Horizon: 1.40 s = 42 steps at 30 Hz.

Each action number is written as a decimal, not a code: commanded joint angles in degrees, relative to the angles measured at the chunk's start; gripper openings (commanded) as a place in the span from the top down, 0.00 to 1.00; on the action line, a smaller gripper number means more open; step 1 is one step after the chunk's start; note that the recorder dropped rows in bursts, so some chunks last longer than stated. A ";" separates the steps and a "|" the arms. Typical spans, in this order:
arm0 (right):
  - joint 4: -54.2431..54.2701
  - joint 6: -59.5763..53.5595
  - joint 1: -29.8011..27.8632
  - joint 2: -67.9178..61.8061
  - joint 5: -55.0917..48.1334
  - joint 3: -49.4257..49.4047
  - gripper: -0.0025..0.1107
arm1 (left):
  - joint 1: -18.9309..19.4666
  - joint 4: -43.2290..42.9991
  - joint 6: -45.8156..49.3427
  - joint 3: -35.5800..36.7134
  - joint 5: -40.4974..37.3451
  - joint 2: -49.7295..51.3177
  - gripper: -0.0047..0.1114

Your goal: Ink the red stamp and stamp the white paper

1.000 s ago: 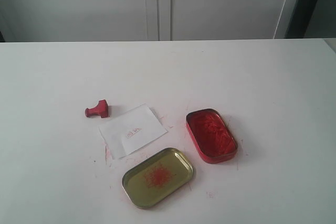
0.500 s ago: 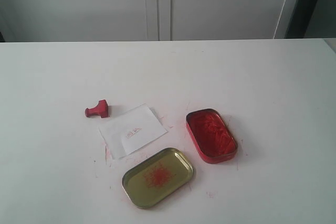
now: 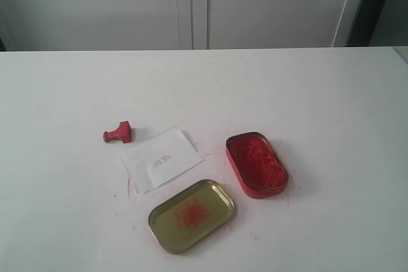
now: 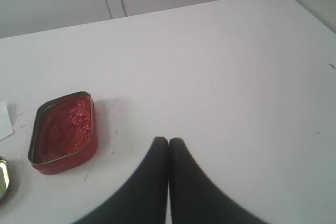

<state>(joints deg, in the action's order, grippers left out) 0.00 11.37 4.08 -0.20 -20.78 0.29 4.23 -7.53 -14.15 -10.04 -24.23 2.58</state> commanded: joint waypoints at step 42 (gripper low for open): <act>0.00 -0.09 0.35 0.20 0.79 -0.29 0.98 | -0.78 6.60 13.26 0.36 0.27 -1.42 0.96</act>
<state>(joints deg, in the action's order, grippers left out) 0.00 11.37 4.08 -0.20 -20.78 0.29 4.01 -1.33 -1.04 -10.04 -24.00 1.44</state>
